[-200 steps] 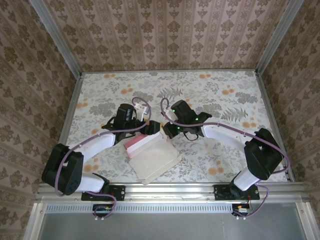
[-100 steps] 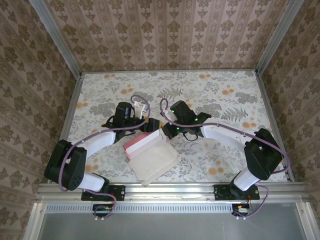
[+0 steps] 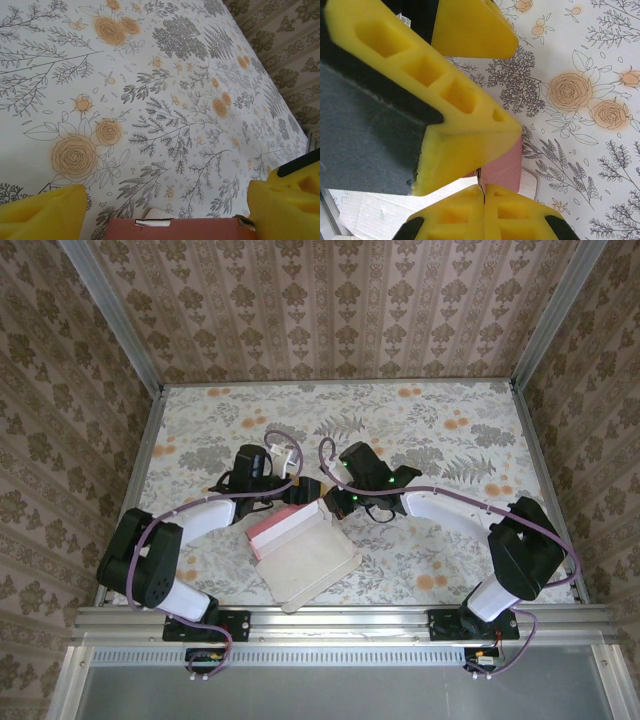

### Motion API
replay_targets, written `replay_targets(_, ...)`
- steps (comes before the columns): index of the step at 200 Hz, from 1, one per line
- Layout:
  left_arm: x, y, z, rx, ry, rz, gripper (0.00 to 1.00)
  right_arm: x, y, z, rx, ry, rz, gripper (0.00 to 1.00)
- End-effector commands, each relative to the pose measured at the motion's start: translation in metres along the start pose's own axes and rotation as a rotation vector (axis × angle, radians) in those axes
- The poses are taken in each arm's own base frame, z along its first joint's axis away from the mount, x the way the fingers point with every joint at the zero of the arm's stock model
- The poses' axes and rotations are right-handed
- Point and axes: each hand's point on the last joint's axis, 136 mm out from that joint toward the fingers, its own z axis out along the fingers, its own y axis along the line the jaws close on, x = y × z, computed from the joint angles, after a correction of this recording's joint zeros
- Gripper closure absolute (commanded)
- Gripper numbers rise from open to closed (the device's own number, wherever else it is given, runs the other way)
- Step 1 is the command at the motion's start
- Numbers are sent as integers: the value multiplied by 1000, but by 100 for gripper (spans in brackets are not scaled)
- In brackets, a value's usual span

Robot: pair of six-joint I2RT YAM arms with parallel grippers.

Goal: Fold the paper box

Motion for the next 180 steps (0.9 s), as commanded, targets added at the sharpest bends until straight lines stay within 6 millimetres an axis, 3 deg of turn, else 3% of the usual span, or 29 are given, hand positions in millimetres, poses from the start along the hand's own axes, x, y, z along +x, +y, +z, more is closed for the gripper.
replay_targets(1, -6, -1, 3, 8, -12, -2, 17, 5, 3, -1, -1, 13, 6, 96)
replay_targets(48, -2, 3, 4, -2, -8, -11, 18, -2, 11, -8, -34, -24, 28, 86)
replay_targets(93, 3, 5, 4, -4, 5, -8, 18, -14, 28, -40, -101, -106, 45, 73)
replay_targets(129, 2, 4, 3, -2, 4, -1, 18, -9, 16, -66, -79, -173, 74, 71)
replay_targets(158, 4, 4, 4, 0, 14, 0, 18, -2, -12, -69, 33, -211, 111, 51)
replay_targets(180, 3, 3, 3, -1, 17, 1, 18, -2, -19, -68, 25, -239, 140, 22)
